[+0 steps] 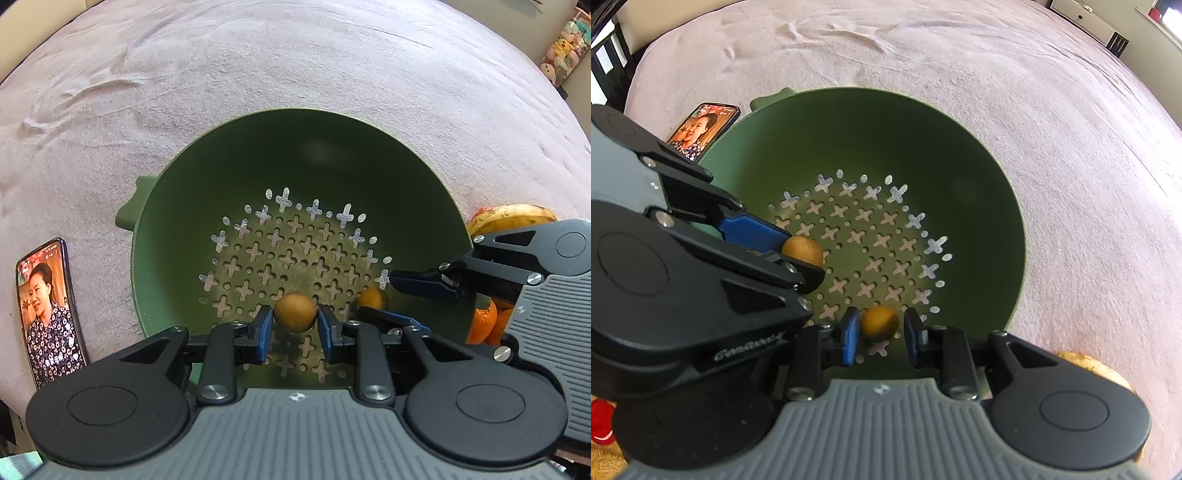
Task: Organize fruits
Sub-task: 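Open both tools to drop the small fruits into the colander, then move both open tools back to the fruit pile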
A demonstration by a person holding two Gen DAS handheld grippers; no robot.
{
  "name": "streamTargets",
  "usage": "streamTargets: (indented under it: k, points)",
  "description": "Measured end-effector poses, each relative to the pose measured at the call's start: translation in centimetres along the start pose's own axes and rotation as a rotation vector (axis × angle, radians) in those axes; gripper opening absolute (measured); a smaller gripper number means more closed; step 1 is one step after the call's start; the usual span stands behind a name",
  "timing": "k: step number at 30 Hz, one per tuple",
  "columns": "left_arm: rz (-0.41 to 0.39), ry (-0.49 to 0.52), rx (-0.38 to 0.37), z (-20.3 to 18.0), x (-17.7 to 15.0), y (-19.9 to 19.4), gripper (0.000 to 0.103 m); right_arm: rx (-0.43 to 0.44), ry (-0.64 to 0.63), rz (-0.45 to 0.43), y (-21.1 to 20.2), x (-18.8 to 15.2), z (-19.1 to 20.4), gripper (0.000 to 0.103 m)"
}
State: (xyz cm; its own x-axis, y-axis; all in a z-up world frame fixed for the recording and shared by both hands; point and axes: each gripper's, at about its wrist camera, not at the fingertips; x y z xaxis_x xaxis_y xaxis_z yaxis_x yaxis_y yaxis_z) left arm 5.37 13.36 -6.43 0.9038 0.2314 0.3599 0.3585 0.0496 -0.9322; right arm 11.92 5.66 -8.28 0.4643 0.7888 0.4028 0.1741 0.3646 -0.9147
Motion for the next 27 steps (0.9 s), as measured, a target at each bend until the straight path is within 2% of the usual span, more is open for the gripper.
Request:
streamTargets:
  k: [4, 5, 6, 7, 9, 10, 15, 16, 19, 22, 27]
  points:
    - [-0.002, -0.012, -0.011, 0.0, 0.1, -0.2, 0.035, 0.007, 0.014, 0.002, -0.4, -0.1, -0.1, 0.024]
    - [-0.005, -0.018, -0.015, 0.0, 0.1, -0.4, 0.036, 0.004, 0.014, -0.001, -0.5, 0.0, -0.1, 0.027]
    - [-0.012, -0.024, -0.018, 0.1, 0.2, -0.6, 0.039, -0.002, 0.013, -0.005, -0.7, -0.1, -0.1, 0.03]
    - [-0.022, -0.028, -0.019, 0.0, 0.2, -0.9, 0.046, -0.008, 0.01, -0.014, -0.9, -0.1, -0.1, 0.033]
    - [-0.041, -0.027, -0.006, -0.1, 0.3, -1.4, 0.057, -0.009, 0.011, -0.031, -1.5, -0.3, 0.0, 0.033]
    - [-0.049, -0.023, -0.003, -0.2, 0.4, -1.7, 0.059, -0.008, 0.013, -0.04, -1.9, -0.4, 0.0, 0.034]
    - [-0.101, -0.023, -0.026, -0.5, 0.7, -3.3, 0.06, -0.035, 0.035, -0.105, -3.7, -0.9, 0.0, 0.039]
    - [-0.115, -0.02, -0.026, -0.6, 0.7, -3.6, 0.062, -0.046, 0.041, -0.12, -4.2, -1.1, 0.1, 0.044]
    - [-0.153, -0.007, -0.019, -1.0, 0.6, -4.4, 0.064, -0.09, 0.062, -0.177, -5.9, -2.0, 0.1, 0.047]
    - [-0.193, -0.007, -0.03, -1.4, 0.6, -5.1, 0.064, -0.134, 0.105, -0.237, -7.6, -3.3, -0.3, 0.057]
    - [-0.262, 0.037, -0.062, -2.7, 0.4, -6.3, 0.065, -0.185, 0.237, -0.325, -10.3, -6.5, -1.3, 0.057]
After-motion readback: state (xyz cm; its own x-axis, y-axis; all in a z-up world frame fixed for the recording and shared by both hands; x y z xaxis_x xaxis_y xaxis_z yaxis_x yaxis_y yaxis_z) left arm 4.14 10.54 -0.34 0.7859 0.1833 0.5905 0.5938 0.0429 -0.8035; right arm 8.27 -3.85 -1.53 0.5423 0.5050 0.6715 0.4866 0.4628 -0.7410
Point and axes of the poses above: each gripper's, at about its wrist camera, not at the fingertips, and y roughly the way its jaws point, z to its left, x to its top, and after that the axes turned 13 degrees about y, right-handed
